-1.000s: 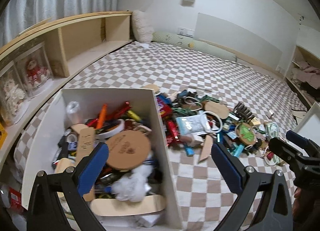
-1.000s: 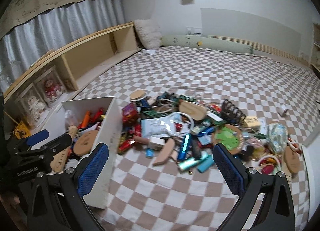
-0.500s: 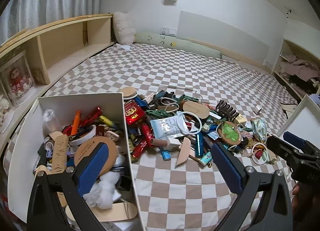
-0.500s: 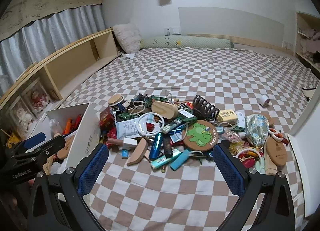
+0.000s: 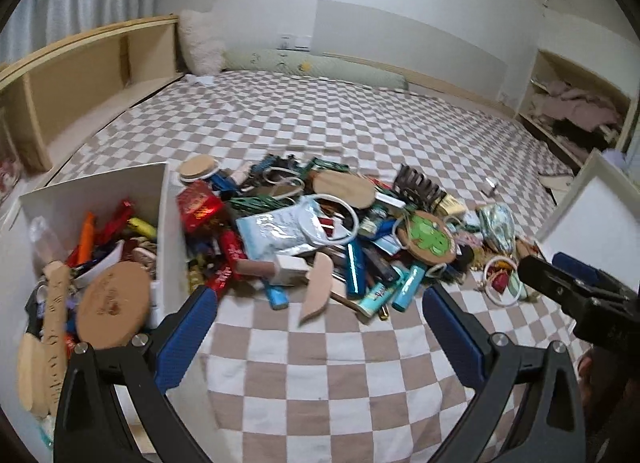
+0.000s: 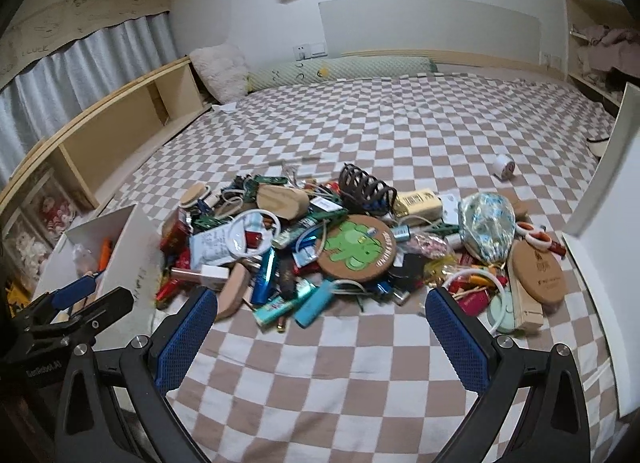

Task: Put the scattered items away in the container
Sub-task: 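Withdraw both tools from the box back toward the pile, then grasp the pink wooden shoe-shaped piece with the left tool while the right tool reaches the white ring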

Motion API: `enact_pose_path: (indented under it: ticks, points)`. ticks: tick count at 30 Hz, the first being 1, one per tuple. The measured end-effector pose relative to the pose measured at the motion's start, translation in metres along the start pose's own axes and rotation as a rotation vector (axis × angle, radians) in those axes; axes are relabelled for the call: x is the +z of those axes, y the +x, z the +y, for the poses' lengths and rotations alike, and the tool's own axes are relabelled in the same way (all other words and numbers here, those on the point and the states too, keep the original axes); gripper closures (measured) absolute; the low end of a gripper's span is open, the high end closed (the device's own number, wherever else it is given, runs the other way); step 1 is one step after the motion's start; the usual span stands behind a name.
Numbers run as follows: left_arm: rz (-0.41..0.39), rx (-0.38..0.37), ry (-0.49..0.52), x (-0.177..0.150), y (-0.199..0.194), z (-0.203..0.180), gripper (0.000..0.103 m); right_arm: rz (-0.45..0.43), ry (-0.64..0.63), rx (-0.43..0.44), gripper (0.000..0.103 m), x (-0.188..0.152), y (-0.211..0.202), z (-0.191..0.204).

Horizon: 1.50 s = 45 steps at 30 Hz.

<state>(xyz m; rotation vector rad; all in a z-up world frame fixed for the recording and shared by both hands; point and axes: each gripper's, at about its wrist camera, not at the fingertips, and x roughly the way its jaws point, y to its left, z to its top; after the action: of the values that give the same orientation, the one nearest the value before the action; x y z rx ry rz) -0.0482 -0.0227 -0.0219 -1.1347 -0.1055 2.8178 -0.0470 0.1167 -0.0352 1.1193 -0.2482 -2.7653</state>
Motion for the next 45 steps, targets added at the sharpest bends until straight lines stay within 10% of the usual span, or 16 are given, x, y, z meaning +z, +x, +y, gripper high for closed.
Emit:
enact_pose_path:
  ticks: [12, 29, 34, 45]
  points:
    - [0.107, -0.058, -0.037, -0.02, 0.06, -0.007, 0.002, -0.035, -0.111, -0.121, 0.0, -0.032, 0.029, -0.027]
    - [0.185, -0.012, 0.052, -0.027, 0.134, -0.011, 0.041, 0.162, 0.095, -0.147, 0.0, -0.063, 0.08, -0.092]
    - [0.182, -0.036, 0.018, -0.026, 0.141, -0.003, 0.041, 0.172, 0.12, -0.149, 0.0, -0.063, 0.082, -0.102]
    - [0.195, -0.058, -0.058, -0.028, 0.149, 0.016, 0.075, 0.107, 0.207, -0.239, 0.0, -0.052, 0.063, -0.148]
